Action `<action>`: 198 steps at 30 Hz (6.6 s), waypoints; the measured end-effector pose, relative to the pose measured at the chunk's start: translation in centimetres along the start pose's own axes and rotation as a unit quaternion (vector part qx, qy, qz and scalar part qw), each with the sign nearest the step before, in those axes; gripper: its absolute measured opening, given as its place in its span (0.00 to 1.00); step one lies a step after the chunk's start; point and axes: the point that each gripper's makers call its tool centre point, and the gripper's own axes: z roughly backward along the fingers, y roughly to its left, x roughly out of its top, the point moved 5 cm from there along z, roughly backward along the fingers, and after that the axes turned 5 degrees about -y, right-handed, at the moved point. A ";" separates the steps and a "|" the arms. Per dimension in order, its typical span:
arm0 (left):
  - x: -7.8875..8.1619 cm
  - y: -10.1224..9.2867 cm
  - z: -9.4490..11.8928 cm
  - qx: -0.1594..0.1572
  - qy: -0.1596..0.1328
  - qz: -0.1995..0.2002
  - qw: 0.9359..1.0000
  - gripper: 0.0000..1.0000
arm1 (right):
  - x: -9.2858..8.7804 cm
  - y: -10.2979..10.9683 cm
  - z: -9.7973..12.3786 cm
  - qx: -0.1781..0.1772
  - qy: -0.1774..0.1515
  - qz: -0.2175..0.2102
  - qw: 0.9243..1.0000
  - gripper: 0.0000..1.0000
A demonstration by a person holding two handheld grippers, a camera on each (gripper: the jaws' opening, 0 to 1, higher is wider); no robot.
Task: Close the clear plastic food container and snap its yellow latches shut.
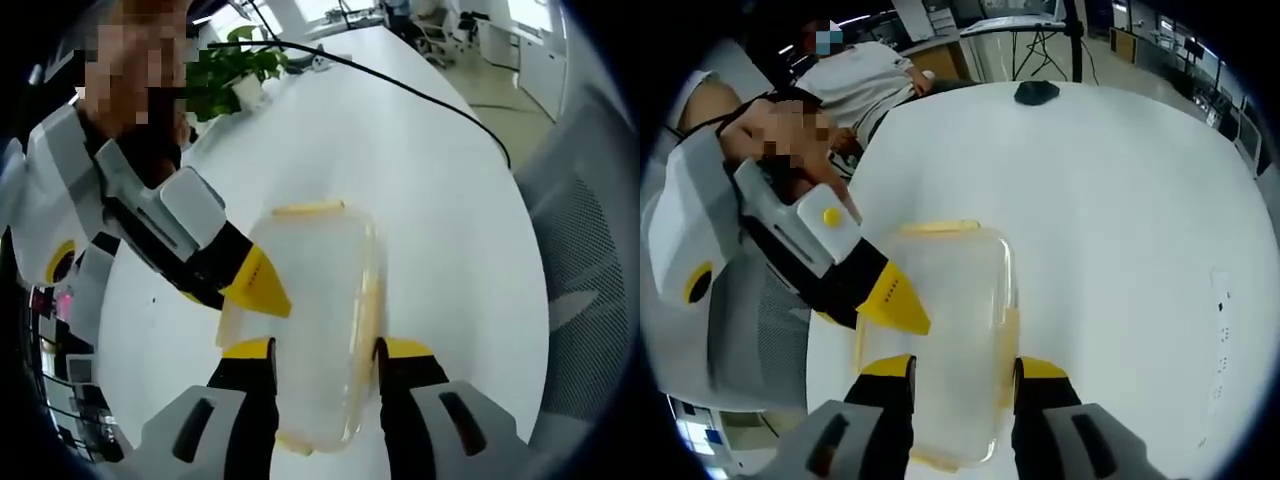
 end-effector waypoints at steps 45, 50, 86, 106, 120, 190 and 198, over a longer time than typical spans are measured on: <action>-1.1 1.8 2.3 -0.052 0.027 -0.007 0.998 0.64 | -2.5 3.8 3.6 -0.103 -0.023 0.039 0.994 0.59; -1.8 2.1 2.4 -0.053 0.032 -0.003 0.998 0.65 | -3.4 4.5 3.5 -0.108 -0.026 0.032 0.993 0.60; -4.8 3.3 0.7 -0.089 0.079 -0.002 0.993 0.74 | -4.8 5.0 0.5 -0.146 -0.022 0.037 0.988 0.66; -5.0 3.0 0.1 -0.082 0.086 -0.010 0.993 0.73 | -4.9 4.6 -0.3 -0.150 -0.010 0.045 0.988 0.69; -4.9 3.1 0.1 -0.082 0.085 -0.007 0.993 0.72 | -4.8 4.6 -0.4 -0.147 -0.004 0.043 0.988 0.68; -12.4 6.0 3.9 -0.074 0.084 0.002 0.994 0.72 | 3.0 2.1 -3.5 -0.152 -0.014 0.039 0.988 0.68; -12.4 6.9 3.5 -0.075 0.082 0.000 0.994 0.72 | 3.0 1.2 -3.2 -0.153 -0.019 0.037 0.987 0.68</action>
